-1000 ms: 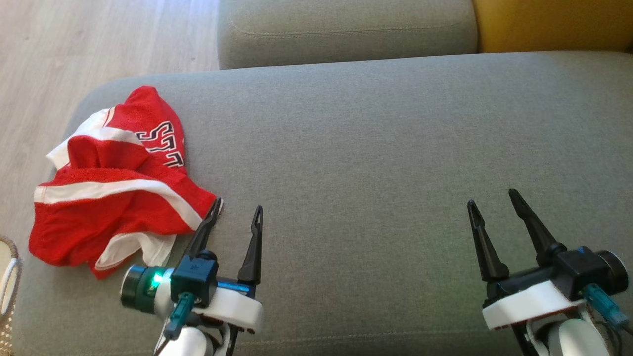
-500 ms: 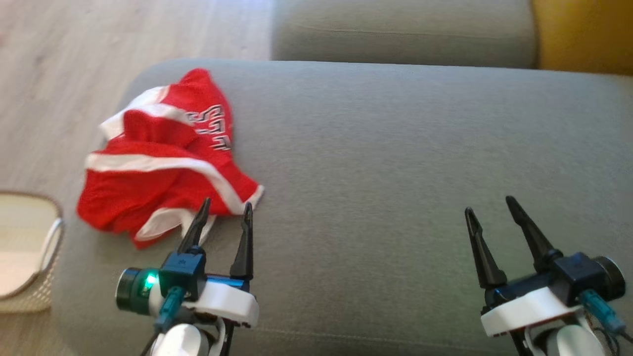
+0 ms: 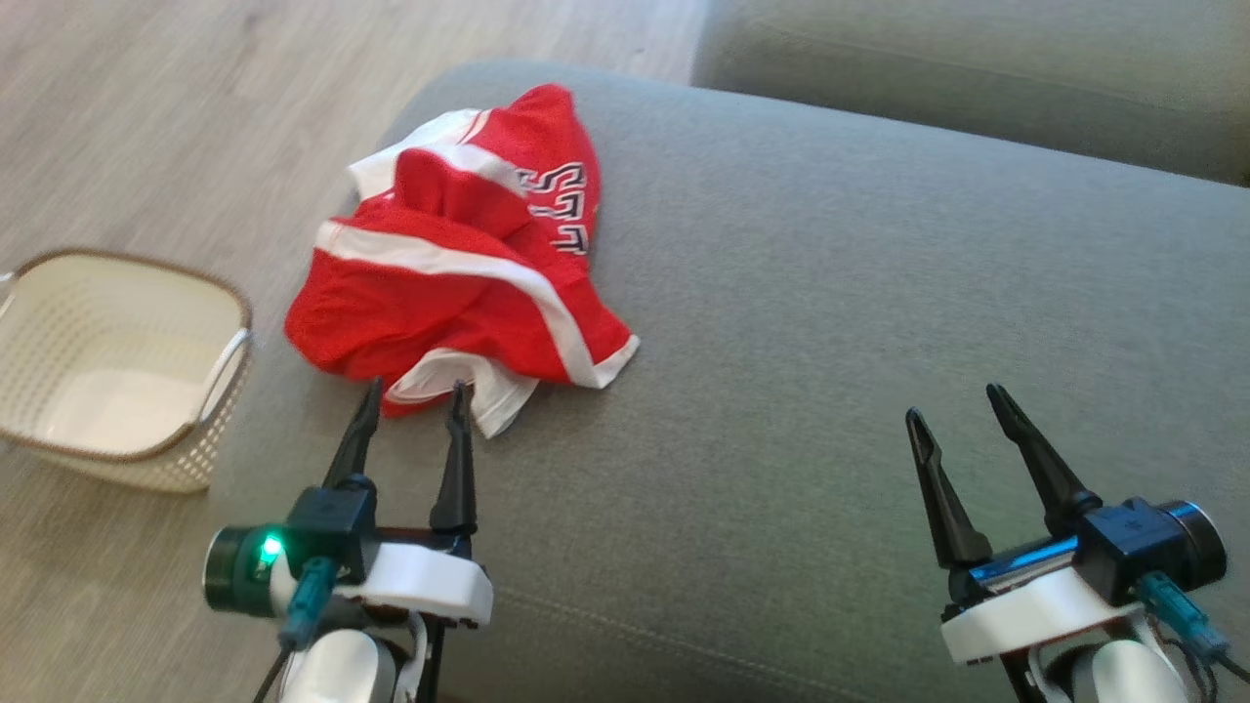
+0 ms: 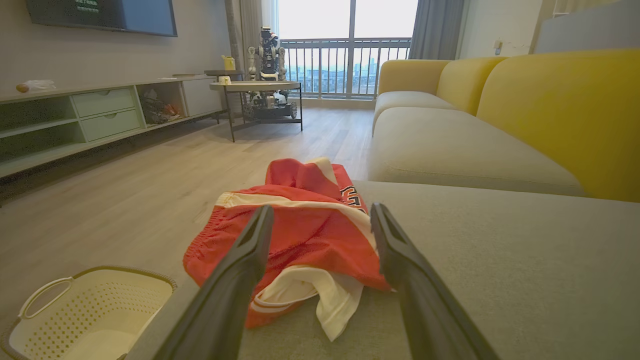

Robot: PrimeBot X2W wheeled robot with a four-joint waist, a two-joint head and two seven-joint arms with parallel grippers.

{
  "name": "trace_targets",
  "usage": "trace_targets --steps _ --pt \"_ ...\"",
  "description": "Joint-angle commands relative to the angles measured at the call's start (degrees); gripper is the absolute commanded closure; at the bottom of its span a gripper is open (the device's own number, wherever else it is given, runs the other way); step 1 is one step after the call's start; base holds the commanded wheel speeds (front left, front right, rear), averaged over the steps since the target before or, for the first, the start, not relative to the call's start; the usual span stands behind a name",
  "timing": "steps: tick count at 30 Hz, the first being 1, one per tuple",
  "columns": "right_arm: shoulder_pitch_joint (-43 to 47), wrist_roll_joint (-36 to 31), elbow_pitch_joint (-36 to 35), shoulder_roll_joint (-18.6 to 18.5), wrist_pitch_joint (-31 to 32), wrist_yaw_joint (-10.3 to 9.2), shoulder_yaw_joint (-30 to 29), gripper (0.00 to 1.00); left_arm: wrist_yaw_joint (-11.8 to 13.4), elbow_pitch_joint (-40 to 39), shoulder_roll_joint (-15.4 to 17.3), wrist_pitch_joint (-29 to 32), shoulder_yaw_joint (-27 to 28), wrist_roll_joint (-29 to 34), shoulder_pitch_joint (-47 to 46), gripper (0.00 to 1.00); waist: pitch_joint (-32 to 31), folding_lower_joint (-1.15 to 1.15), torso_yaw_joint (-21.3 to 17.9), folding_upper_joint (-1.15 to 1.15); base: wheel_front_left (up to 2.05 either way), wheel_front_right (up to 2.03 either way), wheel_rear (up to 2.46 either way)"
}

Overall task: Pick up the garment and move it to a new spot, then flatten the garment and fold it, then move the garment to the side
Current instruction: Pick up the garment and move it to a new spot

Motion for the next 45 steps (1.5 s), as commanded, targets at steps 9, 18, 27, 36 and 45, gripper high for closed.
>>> trace_targets --steps 9,18,27,36,45 --pt "-2.69 -0.58 -3.69 -0.76 -0.52 -0.01 1.73 0.0 -0.89 -1.74 -0.36 -0.45 4.52 -1.08 -5.5 0.0 4.31 0.0 1.59 0.0 0.0 0.0 0.0" --pt "-5.14 -2.06 -3.55 -0.76 -0.52 -0.01 2.3 0.0 -7.8 16.09 3.54 4.92 7.43 -3.91 -25.84 0.0 9.88 0.0 -1.91 0.0 0.0 0.0 0.0" --pt "-7.26 -4.76 -3.87 -0.76 -0.52 -0.01 2.23 0.0 -13.16 33.91 6.43 17.08 8.0 -7.66 -41.53 0.0 14.65 0.0 -3.03 0.0 0.0 0.0 0.0" --pt "-9.33 -6.13 -4.44 -0.76 -0.52 -0.01 2.93 0.0 -14.59 48.24 6.75 22.28 6.55 -8.67 -46.42 0.0 17.77 0.0 -4.24 0.0 0.0 0.0 0.0" --pt "-10.43 -6.28 -4.17 -0.76 -0.52 -0.01 3.39 0.0 -15.5 54.25 6.53 19.49 5.46 -9.46 -47.82 0.0 19.32 0.0 -5.21 0.0 0.0 0.0 0.0"
